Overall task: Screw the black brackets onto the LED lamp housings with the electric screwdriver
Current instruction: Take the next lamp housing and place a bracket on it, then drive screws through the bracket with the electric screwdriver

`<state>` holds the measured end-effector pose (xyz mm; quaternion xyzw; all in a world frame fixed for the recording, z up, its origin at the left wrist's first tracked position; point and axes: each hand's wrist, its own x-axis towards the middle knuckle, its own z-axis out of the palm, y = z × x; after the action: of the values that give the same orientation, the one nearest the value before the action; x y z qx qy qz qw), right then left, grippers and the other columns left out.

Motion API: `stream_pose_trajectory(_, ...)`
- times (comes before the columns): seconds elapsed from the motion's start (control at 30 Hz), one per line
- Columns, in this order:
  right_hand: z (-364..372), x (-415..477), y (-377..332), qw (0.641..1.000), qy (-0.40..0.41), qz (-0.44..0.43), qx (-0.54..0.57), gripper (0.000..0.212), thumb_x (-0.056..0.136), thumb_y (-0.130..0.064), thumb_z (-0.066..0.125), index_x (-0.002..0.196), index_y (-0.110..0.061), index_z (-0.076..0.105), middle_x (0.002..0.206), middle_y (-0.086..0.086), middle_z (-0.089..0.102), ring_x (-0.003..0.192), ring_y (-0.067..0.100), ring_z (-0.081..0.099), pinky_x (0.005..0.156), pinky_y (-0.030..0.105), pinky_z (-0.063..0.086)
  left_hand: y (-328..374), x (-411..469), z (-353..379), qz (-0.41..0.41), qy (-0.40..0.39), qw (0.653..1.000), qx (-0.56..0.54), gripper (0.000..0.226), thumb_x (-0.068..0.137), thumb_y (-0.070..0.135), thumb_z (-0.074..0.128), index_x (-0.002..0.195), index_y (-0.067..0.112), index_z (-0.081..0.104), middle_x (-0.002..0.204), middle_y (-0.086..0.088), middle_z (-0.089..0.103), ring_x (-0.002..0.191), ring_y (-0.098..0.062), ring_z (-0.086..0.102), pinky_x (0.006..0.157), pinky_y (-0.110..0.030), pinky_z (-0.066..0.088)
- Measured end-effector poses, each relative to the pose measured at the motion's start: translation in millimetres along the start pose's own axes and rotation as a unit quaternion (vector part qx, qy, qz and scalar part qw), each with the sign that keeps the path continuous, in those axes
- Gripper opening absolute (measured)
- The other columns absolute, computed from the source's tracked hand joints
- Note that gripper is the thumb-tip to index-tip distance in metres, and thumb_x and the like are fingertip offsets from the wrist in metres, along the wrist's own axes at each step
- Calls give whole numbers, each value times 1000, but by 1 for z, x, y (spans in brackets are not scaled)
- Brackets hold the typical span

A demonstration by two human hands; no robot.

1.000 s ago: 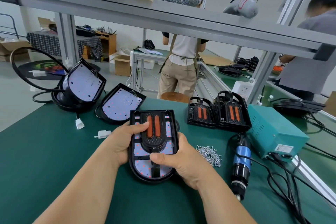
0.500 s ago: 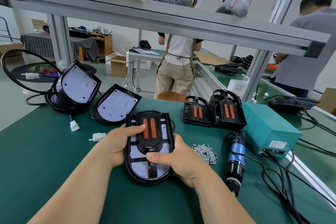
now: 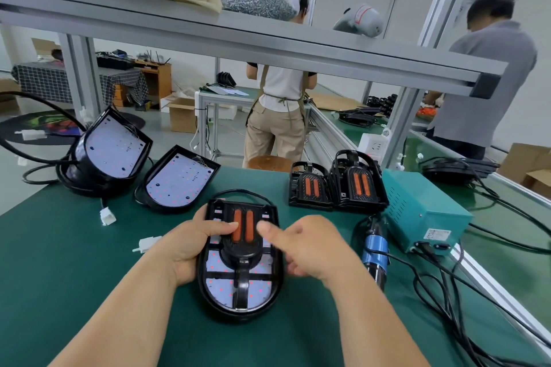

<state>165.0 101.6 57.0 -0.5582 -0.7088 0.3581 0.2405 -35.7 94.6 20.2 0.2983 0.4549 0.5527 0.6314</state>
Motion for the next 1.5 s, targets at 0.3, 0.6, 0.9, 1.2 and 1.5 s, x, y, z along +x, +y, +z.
stream_pose_trajectory(0.3,-99,-36,68,974,115,190,-43,65,86,-61,64,76,3,61,49,13,64,42,24,57,40,21,39,-2,-10,14,-52,-29,996,62,28,89,7,61,117,8,58,96,-18,74,75,-29,73,82,-47,59)
stream_pose_trajectory(0.6,-71,-40,86,962,133,232,-50,64,71,-73,69,80,-12,53,55,2,62,40,20,64,35,17,39,3,-20,16,-94,-45,969,225,67,71,67,58,113,17,73,108,-12,75,99,-29,72,91,-49,57)
stream_pose_trajectory(0.9,-55,-34,93,964,168,207,13,34,66,-34,68,89,-11,56,79,5,66,69,26,65,67,39,57,11,-13,4,23,137,924,358,70,86,70,49,103,5,68,69,-6,63,56,-17,55,53,-27,48)
stream_pose_trajectory(1.2,-59,-34,77,903,147,128,383,30,69,-16,74,62,-13,45,51,1,39,39,16,34,42,20,26,12,-11,5,214,293,852,379,31,95,51,52,88,26,66,77,4,70,72,-23,65,61,-30,43)
stream_pose_trajectory(1.5,-71,-42,70,773,146,-113,607,22,70,-17,54,86,-2,50,56,11,52,40,19,48,40,22,40,14,-17,29,280,238,860,355,16,96,27,58,84,30,68,73,6,69,66,-17,60,66,-29,44)
